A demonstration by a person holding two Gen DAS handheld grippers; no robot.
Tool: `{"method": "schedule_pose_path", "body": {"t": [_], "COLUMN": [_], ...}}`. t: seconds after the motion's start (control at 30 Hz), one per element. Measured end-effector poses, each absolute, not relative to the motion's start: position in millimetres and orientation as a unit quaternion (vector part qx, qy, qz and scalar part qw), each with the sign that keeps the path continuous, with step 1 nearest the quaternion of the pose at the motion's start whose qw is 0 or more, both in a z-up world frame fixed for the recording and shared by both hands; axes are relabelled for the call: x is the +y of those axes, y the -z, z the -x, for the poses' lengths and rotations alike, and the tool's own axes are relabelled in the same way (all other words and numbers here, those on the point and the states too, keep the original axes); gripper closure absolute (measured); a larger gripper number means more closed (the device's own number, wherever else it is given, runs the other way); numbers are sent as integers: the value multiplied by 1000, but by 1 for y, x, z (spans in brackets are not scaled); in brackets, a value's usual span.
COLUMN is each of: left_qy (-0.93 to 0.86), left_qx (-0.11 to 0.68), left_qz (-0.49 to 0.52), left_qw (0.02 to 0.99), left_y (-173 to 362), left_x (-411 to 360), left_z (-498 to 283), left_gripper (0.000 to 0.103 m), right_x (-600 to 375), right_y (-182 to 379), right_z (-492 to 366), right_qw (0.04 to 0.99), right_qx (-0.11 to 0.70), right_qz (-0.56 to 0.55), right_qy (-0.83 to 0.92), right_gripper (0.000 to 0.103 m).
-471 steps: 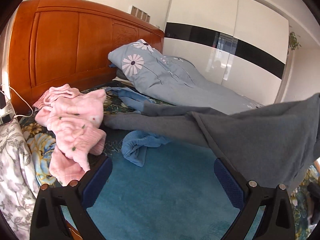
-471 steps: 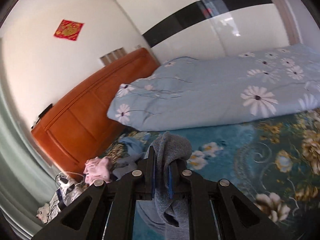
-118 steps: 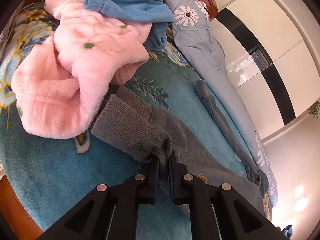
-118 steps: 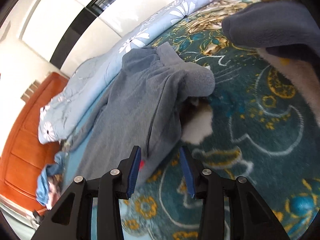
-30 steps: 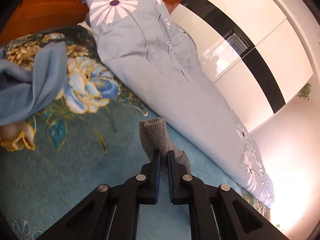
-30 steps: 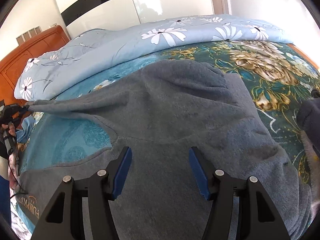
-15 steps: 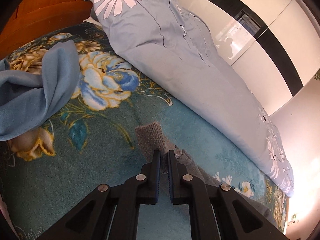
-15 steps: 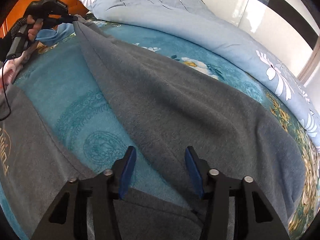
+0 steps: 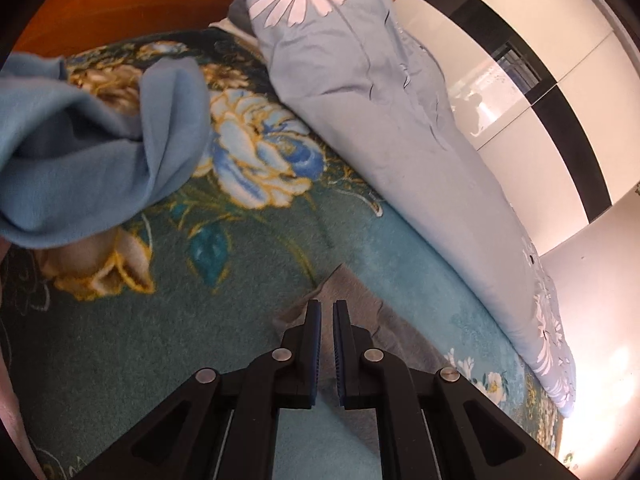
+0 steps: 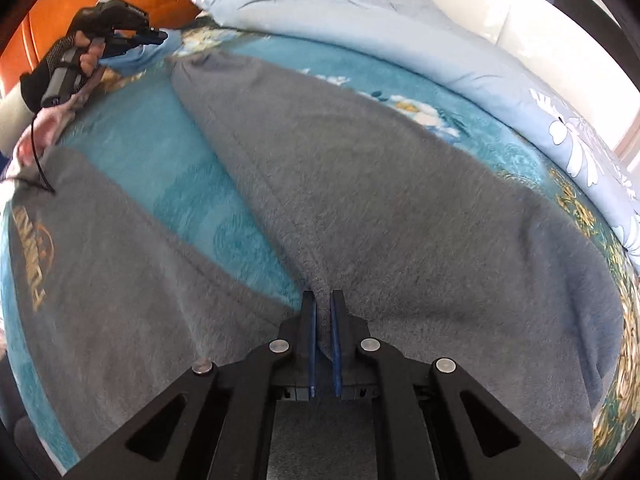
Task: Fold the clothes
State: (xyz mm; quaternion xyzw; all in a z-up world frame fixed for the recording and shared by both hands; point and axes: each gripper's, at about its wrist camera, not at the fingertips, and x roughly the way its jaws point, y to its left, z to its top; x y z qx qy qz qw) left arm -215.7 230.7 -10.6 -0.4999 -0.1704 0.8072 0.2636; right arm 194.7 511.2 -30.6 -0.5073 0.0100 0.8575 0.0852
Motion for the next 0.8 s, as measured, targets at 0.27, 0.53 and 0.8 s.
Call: {"method": "schedule_pose_path", "body": {"t": [0.27, 0.53, 0.8], "left_qy": [-805, -812, -839], "left_qx": [-177, -162, -146], "left_qz": [481, 433, 429], "left_qw": [301, 357, 300], "left_y": [-34, -55, -11], "left_x": [209, 148, 83], "left_z": [160, 32, -47], "left_gripper": [95, 55, 47], "right_x": [514, 502, 503], "right_y": [12, -16, -2], "right_z": [-204, -353, -478], "right_qw": [100, 213, 286], "right_qx": [50, 164, 308], "right_qz": [473, 387, 316], "right_qy": [-874, -882, -851], "right_gripper": [86, 70, 64]}}
